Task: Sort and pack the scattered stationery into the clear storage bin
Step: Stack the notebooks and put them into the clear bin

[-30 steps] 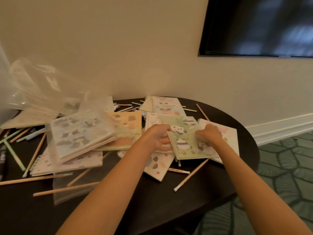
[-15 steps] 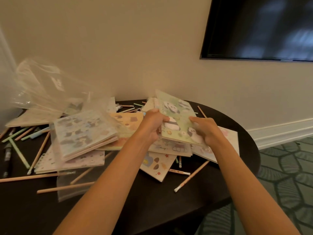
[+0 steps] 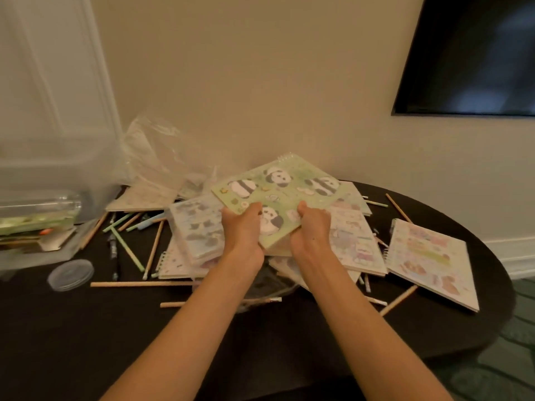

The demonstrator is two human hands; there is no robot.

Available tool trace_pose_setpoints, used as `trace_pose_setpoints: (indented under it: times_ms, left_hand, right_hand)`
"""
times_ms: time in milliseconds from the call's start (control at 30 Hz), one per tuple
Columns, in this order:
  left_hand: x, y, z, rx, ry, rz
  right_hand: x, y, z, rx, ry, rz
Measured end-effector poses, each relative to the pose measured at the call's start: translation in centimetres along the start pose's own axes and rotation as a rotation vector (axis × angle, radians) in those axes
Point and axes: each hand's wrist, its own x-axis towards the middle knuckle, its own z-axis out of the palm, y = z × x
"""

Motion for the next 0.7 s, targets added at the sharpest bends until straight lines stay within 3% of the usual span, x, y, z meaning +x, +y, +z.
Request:
trace_pose_setpoints:
  times_ms: [133,300,467,533,633,700]
  left_hand:
    - [1.0,2.2,-2.6,0.027,-0.019,0.013]
    - [1.5,5.7,-6.1,0.069,-0.151,-0.112]
    - [2.2,7.4,-8.2,0.273,-0.319,-0.159]
    - [2.0,7.2,-7.9,0.32,-0.326,-0.13]
    - [1.3,6.8,-7.4,0.132,-0.311,-0.04]
    - [1.6,6.2,-7.4,0.207,-0.284,0.069]
  right_hand:
    - [-1.6,-0.2,0.6,0.07,-0.132,0.005]
    - [-1.2,-2.9,-1.0,0.067,-0.12,0.0]
    - [-2.1,-4.9,-2.2,-0.498,-0.238,0.061]
    - [-2.4,-5.1,-2.3,-0.629,-0.261,-0.007]
    - [-2.6,-5.8,-2.6,-0.506,-0.183,-0.119]
    - [-2.4,-6.0,-3.2,-0.33,-0.167,-0.073]
